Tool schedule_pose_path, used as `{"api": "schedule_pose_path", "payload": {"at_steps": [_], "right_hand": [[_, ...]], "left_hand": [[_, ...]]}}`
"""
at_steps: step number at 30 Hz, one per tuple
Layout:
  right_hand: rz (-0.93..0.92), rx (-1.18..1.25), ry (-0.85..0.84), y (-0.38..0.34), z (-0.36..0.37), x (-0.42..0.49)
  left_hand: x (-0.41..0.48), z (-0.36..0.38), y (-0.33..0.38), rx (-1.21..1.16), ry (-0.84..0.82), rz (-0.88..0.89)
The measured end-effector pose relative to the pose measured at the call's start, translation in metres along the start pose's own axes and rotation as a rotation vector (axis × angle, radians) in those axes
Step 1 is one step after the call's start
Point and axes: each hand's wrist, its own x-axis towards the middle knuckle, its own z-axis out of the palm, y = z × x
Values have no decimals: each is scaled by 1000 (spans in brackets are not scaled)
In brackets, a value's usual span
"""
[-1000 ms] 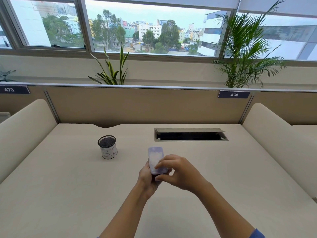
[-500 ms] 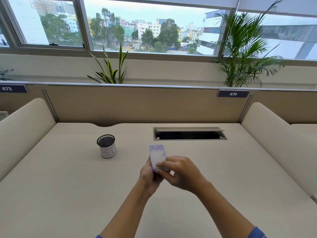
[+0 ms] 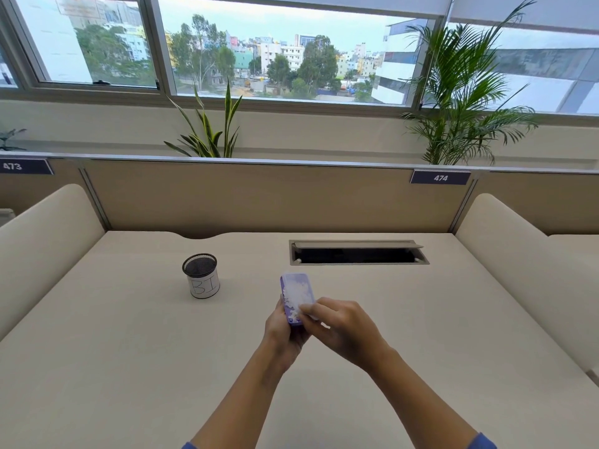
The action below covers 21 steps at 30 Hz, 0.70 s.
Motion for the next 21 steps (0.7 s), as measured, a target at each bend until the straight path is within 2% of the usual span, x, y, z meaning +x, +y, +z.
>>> {"api": "schedule_pose_path", "payload": {"at_steps": [9,18,21], "right_hand": [[180,103,252,0,12,-6],[632,602,555,-1,22,-9],[728,693,616,-3,23,-10]], "left_hand": [[2,2,0,18,-5,13],[4,3,1,18,15,30],[6,3,1,25,12,17]]}}
